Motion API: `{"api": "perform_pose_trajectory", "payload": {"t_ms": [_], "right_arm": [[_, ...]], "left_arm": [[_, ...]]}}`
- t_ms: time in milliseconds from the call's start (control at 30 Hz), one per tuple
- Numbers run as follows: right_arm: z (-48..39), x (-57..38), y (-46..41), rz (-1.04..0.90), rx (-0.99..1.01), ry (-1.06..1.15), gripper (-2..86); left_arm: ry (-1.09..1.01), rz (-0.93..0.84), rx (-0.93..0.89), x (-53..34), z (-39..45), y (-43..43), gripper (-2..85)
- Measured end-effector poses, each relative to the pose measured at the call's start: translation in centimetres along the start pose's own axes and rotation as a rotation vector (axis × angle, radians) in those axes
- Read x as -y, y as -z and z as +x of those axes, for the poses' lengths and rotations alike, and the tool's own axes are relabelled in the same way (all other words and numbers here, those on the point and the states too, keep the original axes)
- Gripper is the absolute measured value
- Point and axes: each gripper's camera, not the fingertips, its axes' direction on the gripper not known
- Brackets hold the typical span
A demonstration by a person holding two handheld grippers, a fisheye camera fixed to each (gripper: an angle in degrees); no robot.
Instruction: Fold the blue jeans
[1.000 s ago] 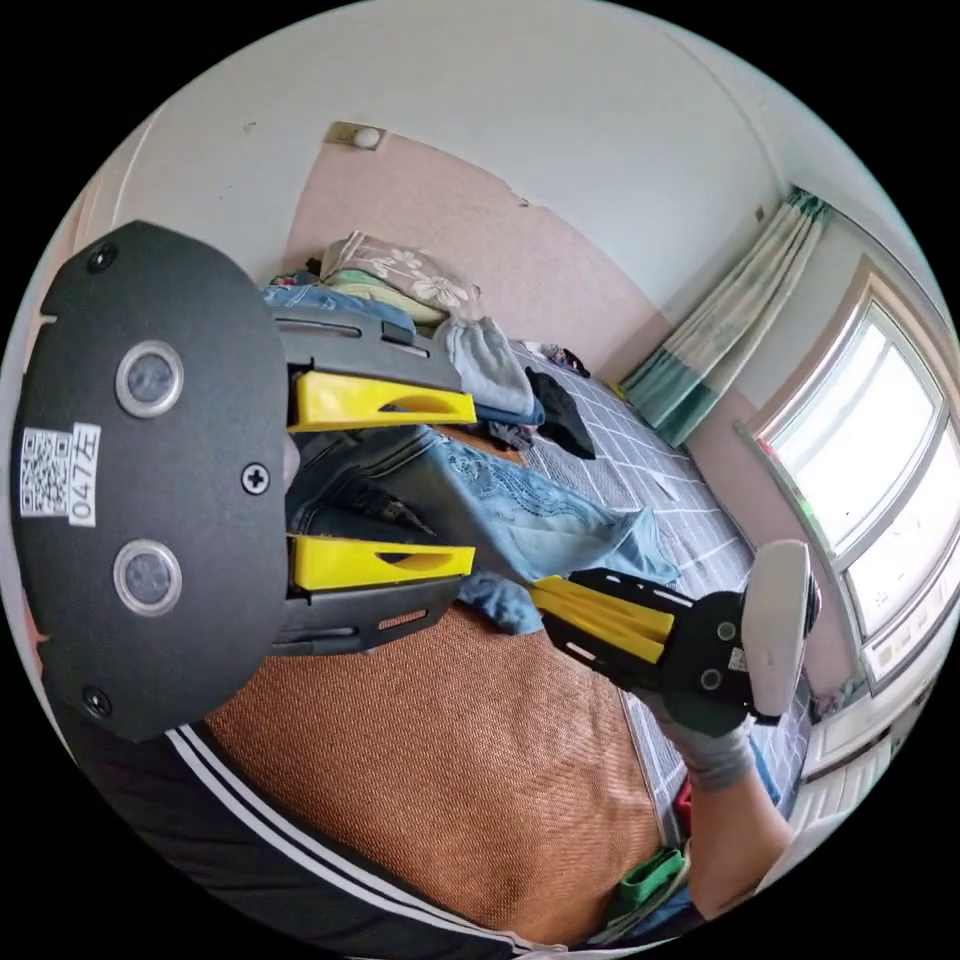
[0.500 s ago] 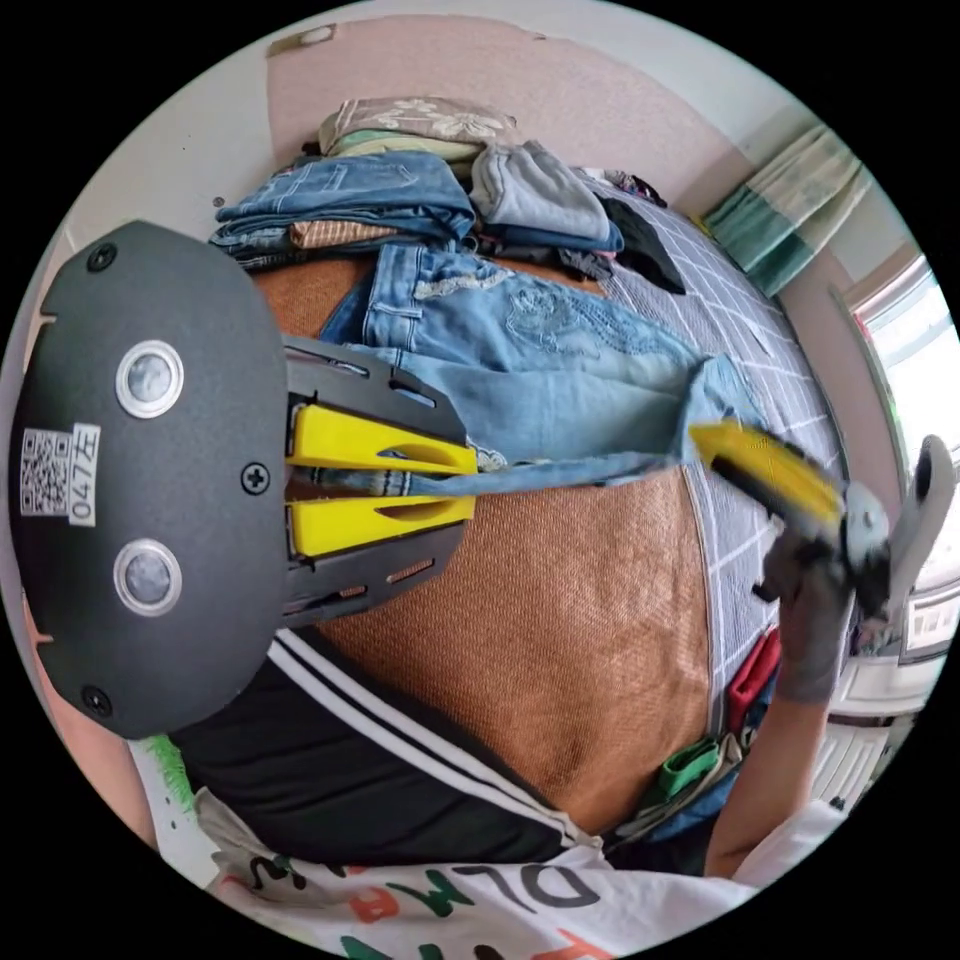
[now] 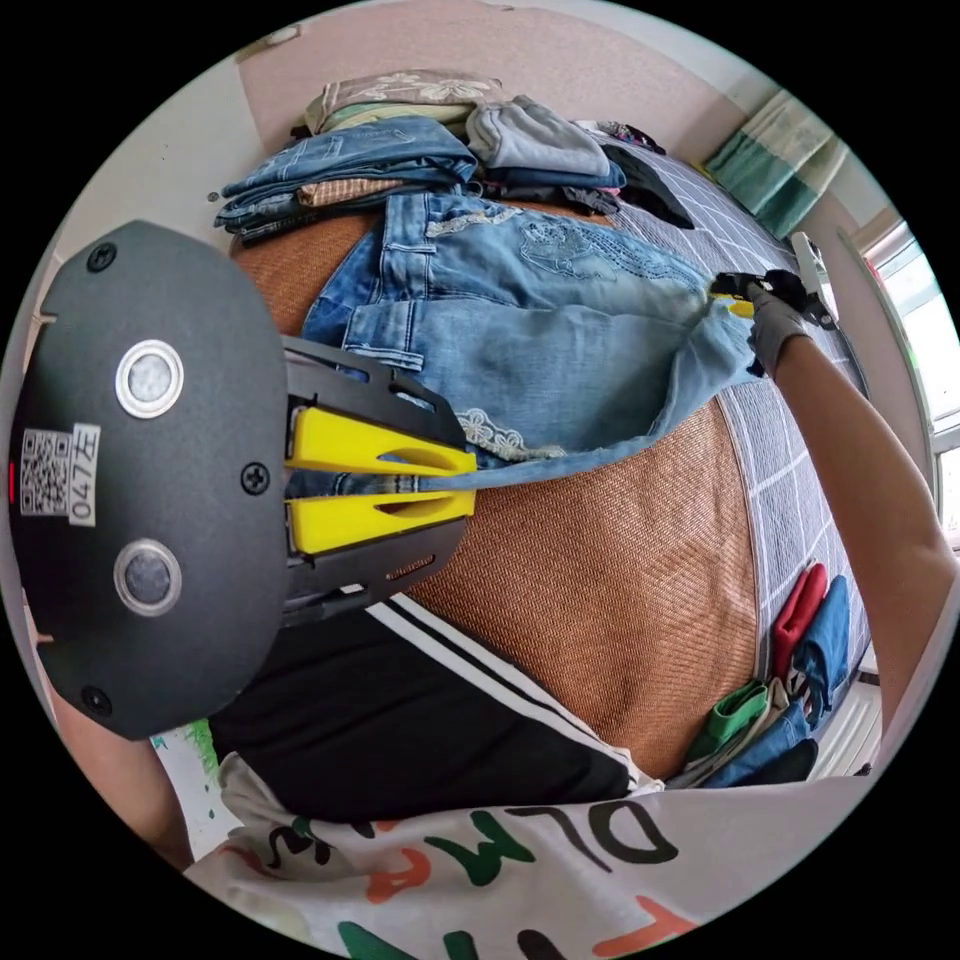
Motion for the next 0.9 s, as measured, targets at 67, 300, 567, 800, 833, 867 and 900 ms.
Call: {"api": "perform_pose_trajectory", "payload": {"t_ms": [67,300,567,800,833,867,900], "right_arm": [[1.0,-1.3,-1.4,0.017,-0.033,0.019,0.4],[10.7,-12.5,2.1,0.310,0.161,-0.172,-1.1],[18.5,-30.4,-5.6,-0.036,0.109,-0.405,-1.1],[18.3,-31.3,-9.9,-0.128,0.105,-0.409,1.7],[18.3,-31.1,-9.9,-0.127,0.108,-0.416,3.4],[18.3,-31.0,-9.5,-0.110,0.098,-0.426,5.3],[18.2,-31.0,-9.2,-0.090,0.091,-0.426,5.2]], "left_arm": [[0.010,0.014,-0.017,-0.1,-1.8,0.5,-0.2],[-0.013,0.015,-0.092,0.4,-6.6,1.5,-0.3],[-0.203,-0.162,-0.229,5.0,-9.4,-3.2,-0.4],[-0.180,-0.246,-0.333,6.4,-13.0,-10.3,0.0],[-0.155,-0.239,-0.352,6.4,-13.6,-11.2,0.3],[-0.129,-0.230,-0.364,6.3,-14.3,-11.8,0.8],[-0.119,-0.226,-0.367,6.2,-14.5,-12.0,1.0]]}}
